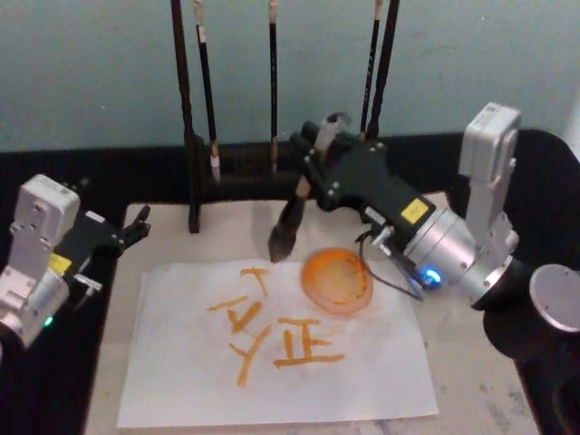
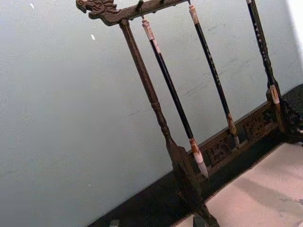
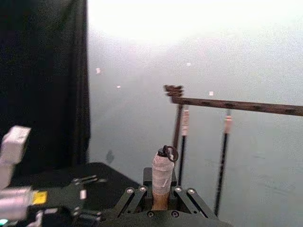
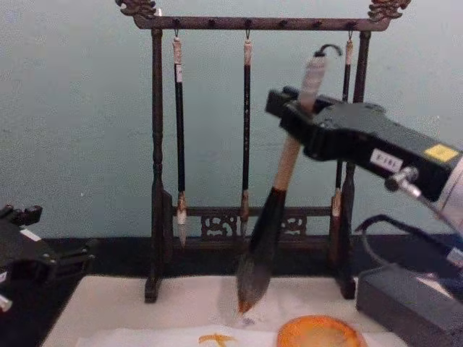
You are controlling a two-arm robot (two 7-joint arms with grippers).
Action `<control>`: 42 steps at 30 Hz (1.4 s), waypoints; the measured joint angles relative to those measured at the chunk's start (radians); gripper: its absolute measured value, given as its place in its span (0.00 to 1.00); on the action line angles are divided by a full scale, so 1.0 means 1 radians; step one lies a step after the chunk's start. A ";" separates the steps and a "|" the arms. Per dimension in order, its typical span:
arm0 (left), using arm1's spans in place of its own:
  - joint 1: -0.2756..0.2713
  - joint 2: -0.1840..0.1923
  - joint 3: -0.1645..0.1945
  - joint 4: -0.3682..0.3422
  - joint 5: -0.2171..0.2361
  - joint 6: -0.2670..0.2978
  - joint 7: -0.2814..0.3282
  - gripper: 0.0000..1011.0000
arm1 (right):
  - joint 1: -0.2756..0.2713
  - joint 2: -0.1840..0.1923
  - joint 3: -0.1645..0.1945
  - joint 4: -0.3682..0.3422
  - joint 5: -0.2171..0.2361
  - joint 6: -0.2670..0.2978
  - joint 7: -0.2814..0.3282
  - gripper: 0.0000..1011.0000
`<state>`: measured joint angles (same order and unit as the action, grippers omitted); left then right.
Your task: Pick up the brush from the inkstone, write on the paper, then place the brush back to its original position.
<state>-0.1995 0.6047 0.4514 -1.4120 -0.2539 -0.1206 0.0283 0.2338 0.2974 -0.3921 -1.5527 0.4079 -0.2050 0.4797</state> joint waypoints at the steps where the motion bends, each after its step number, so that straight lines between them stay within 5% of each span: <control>1: 0.000 0.000 0.000 0.000 0.000 0.000 0.000 1.00 | 0.003 -0.002 0.006 0.003 0.008 0.004 -0.003 0.17; 7: 0.000 0.000 0.000 0.000 0.000 0.000 0.000 1.00 | 0.017 -0.015 0.049 0.027 0.082 0.052 -0.020 0.17; 24: 0.000 0.000 0.000 0.000 0.000 0.000 0.000 1.00 | 0.048 -0.009 0.185 0.115 0.387 0.325 -0.124 0.17; 34: 0.000 0.000 0.000 0.000 0.000 0.000 0.000 1.00 | 0.071 -0.009 0.225 0.171 0.519 0.459 -0.187 0.17; 42: 0.000 0.000 0.000 0.000 0.000 0.000 0.000 1.00 | 0.080 -0.005 0.231 0.197 0.578 0.510 -0.219 0.17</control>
<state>-0.1995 0.6047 0.4514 -1.4120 -0.2540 -0.1205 0.0283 0.3138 0.2920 -0.1608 -1.3560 0.9858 0.3052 0.2603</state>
